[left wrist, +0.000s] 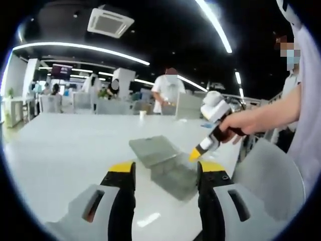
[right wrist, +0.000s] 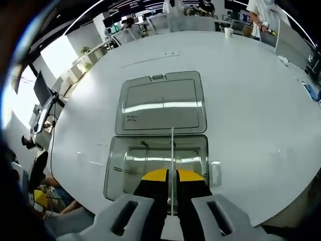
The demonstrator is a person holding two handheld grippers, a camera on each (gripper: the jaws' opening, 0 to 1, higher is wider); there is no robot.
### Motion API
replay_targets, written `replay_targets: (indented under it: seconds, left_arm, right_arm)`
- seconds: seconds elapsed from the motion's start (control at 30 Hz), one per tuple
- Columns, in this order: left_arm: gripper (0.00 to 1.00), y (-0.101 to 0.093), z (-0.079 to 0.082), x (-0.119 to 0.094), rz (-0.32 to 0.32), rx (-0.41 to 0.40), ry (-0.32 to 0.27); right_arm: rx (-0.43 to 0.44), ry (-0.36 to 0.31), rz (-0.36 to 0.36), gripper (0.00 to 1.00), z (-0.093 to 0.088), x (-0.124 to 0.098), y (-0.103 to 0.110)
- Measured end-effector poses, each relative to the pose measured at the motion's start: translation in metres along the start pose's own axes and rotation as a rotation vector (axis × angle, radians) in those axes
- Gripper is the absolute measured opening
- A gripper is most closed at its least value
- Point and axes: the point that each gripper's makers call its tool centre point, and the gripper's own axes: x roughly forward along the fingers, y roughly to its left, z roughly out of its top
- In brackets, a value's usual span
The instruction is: Insert the divider into the dual guide fixture by aligning both edges with the guide slots and pushing it downward to the bottom, including one-sided entry, uneven engagement, binding, and posture correction.
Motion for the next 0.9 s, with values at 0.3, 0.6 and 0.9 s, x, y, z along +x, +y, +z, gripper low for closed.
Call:
replay_targets:
  seconds: [0.3,0.6,0.9]
  left_arm:
    - [0.47,-0.0006,-0.0004,0.0012,-0.011,-0.002,-0.003]
    - [0.46,-0.0003,-0.0007,0.0011,-0.031,-0.005,0.000]
    - [0.46,0.0016,-0.0003,0.0007,-0.039,-0.004,0.000]
  right_arm:
    - [0.003,-0.020,-0.026,0.00,0.0053,-0.0038,0.0014]
    - [0.021,-0.029,-0.032,0.00,0.0050,-0.0042,0.0033]
    - [0.025,-0.034,-0.041,0.00,0.0025,-0.0042,0.0047]
